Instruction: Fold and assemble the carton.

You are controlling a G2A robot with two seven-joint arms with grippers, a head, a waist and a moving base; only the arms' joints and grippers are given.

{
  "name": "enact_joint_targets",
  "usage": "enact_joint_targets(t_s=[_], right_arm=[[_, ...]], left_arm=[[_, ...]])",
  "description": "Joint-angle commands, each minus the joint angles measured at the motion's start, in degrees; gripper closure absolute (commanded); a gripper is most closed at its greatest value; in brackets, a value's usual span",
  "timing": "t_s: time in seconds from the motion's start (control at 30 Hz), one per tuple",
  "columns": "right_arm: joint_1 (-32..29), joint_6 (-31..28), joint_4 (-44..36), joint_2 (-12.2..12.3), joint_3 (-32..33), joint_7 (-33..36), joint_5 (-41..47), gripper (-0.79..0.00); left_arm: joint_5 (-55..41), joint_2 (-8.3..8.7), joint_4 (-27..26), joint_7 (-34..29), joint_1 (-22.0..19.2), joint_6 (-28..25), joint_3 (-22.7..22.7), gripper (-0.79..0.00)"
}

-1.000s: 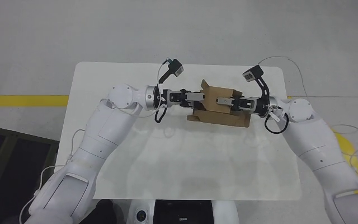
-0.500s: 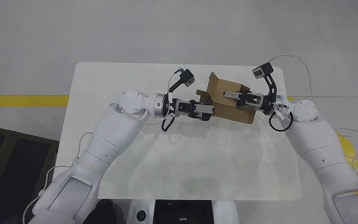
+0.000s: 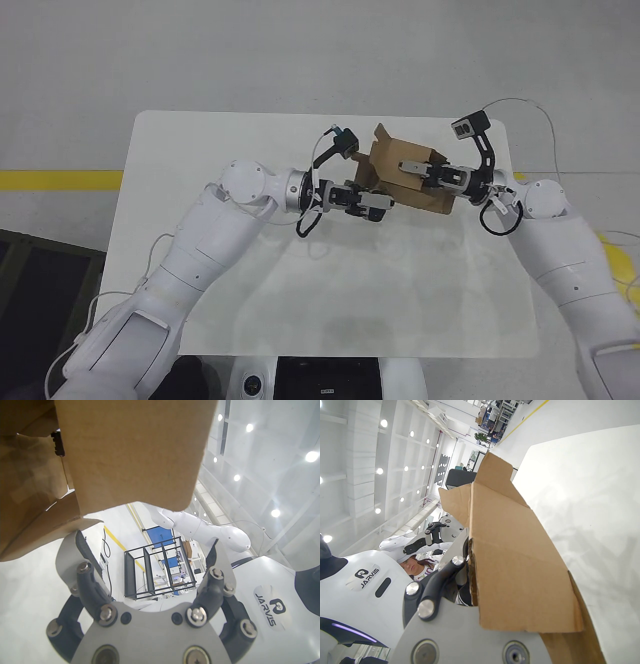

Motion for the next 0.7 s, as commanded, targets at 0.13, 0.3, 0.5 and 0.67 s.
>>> enact_joint_targets(t_s=[0.13, 0.3, 0.5, 0.67], right_arm=[[-0.46, 0.36, -0.76, -0.41, -0.06, 0.36, -0.34, 0.000], [-0.73, 0.64, -1.38, -0.73, -0.10, 0.64, -0.98, 0.000], [-0.71, 0.82, -1.01, -1.14, -0.08, 0.82, -1.42, 0.000], [-0.51, 0.94, -0.67, -1.54, -0.13, 0.94, -1.59, 0.000]], left_arm=[[0.08, -0.40, 1.15, 0.44, -0.99, -0.37, 0.29, -0.785], [0.22, -0.60, 1.83, 0.88, -1.64, -0.89, 0.10, -0.785], [0.15, -0.70, 1.78, 0.56, -1.57, -1.04, -0.09, -0.785], [0.33, -0.74, 1.78, 0.33, -1.21, -0.85, -0.12, -0.785]])
